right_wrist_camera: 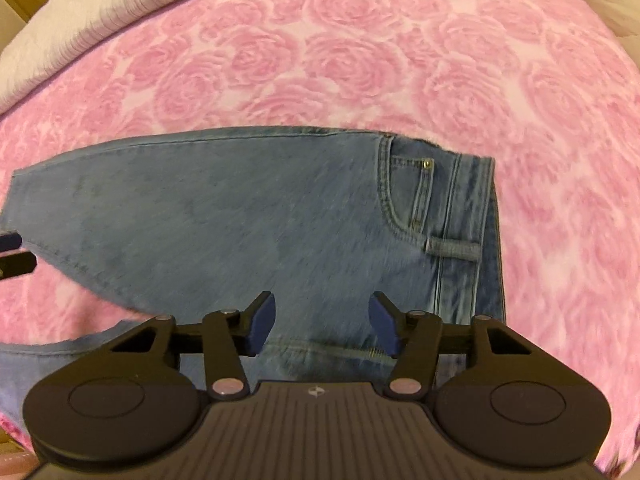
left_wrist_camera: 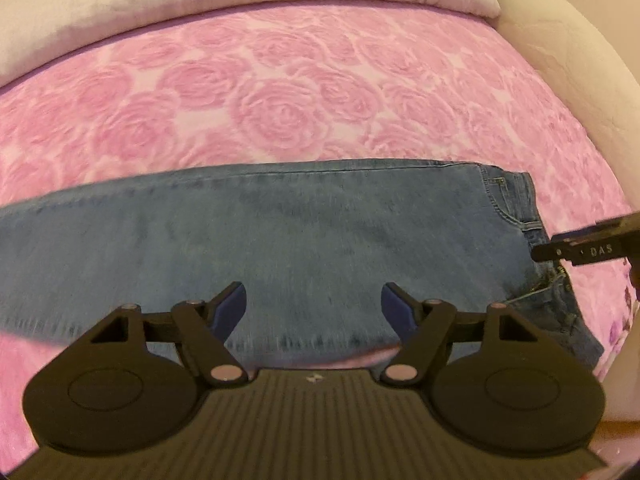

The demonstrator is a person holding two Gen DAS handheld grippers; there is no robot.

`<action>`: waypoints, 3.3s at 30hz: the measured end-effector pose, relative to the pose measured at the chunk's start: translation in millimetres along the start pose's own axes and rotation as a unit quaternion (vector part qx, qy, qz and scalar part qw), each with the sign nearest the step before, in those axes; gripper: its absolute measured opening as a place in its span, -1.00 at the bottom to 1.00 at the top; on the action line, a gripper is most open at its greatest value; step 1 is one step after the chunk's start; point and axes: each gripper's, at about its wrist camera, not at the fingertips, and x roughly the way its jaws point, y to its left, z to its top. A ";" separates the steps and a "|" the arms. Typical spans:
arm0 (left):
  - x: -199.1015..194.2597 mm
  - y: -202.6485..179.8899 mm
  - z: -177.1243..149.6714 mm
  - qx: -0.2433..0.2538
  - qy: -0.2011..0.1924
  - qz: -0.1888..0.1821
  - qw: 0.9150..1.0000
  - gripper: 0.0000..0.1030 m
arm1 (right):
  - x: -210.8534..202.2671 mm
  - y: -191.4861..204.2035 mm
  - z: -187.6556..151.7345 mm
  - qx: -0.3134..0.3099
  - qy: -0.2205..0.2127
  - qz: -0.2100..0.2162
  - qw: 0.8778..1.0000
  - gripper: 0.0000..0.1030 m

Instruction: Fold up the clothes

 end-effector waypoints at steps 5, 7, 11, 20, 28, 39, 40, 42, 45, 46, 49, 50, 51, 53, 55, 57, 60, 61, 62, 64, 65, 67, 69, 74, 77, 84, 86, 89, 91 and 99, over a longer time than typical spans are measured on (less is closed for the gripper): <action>45.1 17.7 23.8 0.031 0.018 -0.026 0.999 0.39 | 30.2 -4.5 31.0 -0.020 -0.005 -0.002 1.000 0.04; 58.4 25.8 32.6 0.051 0.023 -0.035 0.998 0.39 | 38.9 -7.6 48.0 -0.032 -0.014 0.004 0.999 -0.06; 83.4 42.5 54.9 0.105 0.026 -0.045 0.993 0.39 | 57.8 -11.7 81.8 -0.076 -0.027 0.014 0.997 -0.14; 119.4 85.9 99.4 0.221 0.053 -0.028 0.973 0.39 | 104.3 -14.3 126.9 -0.225 0.006 0.020 0.974 -0.08; 150.4 111.0 101.2 0.286 0.113 -0.014 0.951 0.06 | 128.1 -27.1 140.4 -0.257 0.048 0.060 0.963 0.07; 98.8 101.4 73.5 0.275 0.038 0.031 0.960 -0.89 | 86.7 -10.5 114.5 -0.287 -0.008 0.026 0.957 -0.80; 84.9 98.5 68.0 0.268 0.023 0.036 0.962 -0.89 | 77.0 -7.3 109.1 -0.289 -0.024 0.017 0.957 -0.81; 52.0 93.0 54.8 0.253 -0.007 0.043 0.966 -0.89 | 52.7 -2.0 95.1 -0.287 -0.059 0.005 0.956 -0.82; 2.2 80.2 30.9 0.239 -0.032 0.042 0.970 -0.89 | 7.5 7.4 66.7 -0.278 -0.110 -0.004 0.954 -0.82; -15.7 75.8 21.2 0.236 -0.040 0.041 0.970 -0.89 | -7.4 11.8 55.4 -0.275 -0.125 -0.008 0.953 -0.82; -63.1 62.4 -14.0 0.219 -0.050 0.035 0.974 -0.89 | -46.0 26.1 13.7 -0.275 -0.155 -0.024 0.949 -0.82; -75.0 58.0 -26.1 0.213 -0.050 0.031 0.975 -0.90 | -55.2 32.2 -0.8 -0.276 -0.160 -0.031 0.947 -0.82; -86.5 53.6 -39.9 0.203 -0.048 0.027 0.978 -0.90 | -64.4 38.3 -15.3 -0.277 -0.166 -0.038 0.946 -0.81; -103.3 43.8 -70.1 0.190 -0.036 0.019 0.981 -0.91 | -79.3 49.0 -50.8 -0.276 -0.164 -0.052 0.946 -0.81; -113.7 37.5 -97.7 0.177 -0.022 0.007 0.984 -0.92 | -87.9 56.2 -85.5 -0.274 -0.154 -0.063 0.947 -0.80; -115.1 36.0 -124.8 0.154 -0.001 -0.008 0.988 -0.92 | -91.7 61.8 -121.1 -0.267 -0.134 -0.071 0.952 -0.78; -104.3 33.7 -165.2 0.117 0.032 -0.022 0.992 -0.89 | -83.3 68.7 -167.8 -0.266 -0.089 -0.082 0.956 -0.73; -98.1 32.8 -178.7 0.104 0.043 -0.025 0.993 -0.88 | -74.8 70.9 -180.5 -0.266 -0.068 -0.088 0.957 -0.69; -91.9 31.9 -192.1 0.091 0.055 -0.028 0.994 -0.85 | -65.3 73.1 -193.0 -0.266 -0.045 -0.095 0.958 -0.67; -81.0 31.2 -214.7 0.061 0.072 -0.038 0.995 -0.80 | -44.9 73.1 -213.4 -0.251 0.005 -0.106 0.962 -0.61; -79.4 31.1 -221.4 0.045 0.080 -0.046 0.995 -0.79 | -37.3 72.6 -221.4 -0.240 0.019 -0.114 0.964 -0.52; -81.3 32.2 -230.8 0.010 0.088 -0.063 0.994 -0.63 | -31.7 70.4 -231.3 -0.213 0.026 -0.128 0.968 -0.35; -87.6 37.0 -237.3 -0.033 0.077 -0.071 0.994 -0.48 | -35.8 60.5 -232.5 -0.142 0.020 -0.116 0.983 -0.32; -89.7 58.4 -240.6 -0.152 0.036 -0.038 0.987 -0.29 | -55.6 -2.4 -242.4 0.174 -0.049 -0.022 0.983 -0.17; -81.0 59.8 -238.1 -0.167 0.028 0.010 0.985 -0.29 | -57.2 -41.4 -261.5 0.331 -0.093 0.036 0.938 -0.15; -63.2 66.3 -231.1 -0.199 0.011 0.052 0.978 -0.33 | -48.2 -95.8 -291.2 0.494 -0.168 0.115 0.845 -0.13; -55.5 67.1 -232.2 -0.199 0.013 0.057 0.978 -0.49 | -41.5 -104.5 -290.7 0.505 -0.174 0.114 0.838 -0.17; -48.5 68.1 -235.2 -0.202 0.012 0.061 0.977 -0.49 | -33.8 -115.7 -292.0 0.513 -0.184 0.126 0.829 -0.18; -46.6 68.3 -236.6 -0.203 0.009 0.063 0.977 -0.49 | -23.5 -119.2 -288.3 0.512 -0.179 0.129 0.830 -0.18; -83.0 58.0 -239.9 -0.183 -0.050 0.088 0.978 -0.99 | -28.7 -113.2 -261.6 0.446 -0.199 0.112 0.865 -0.74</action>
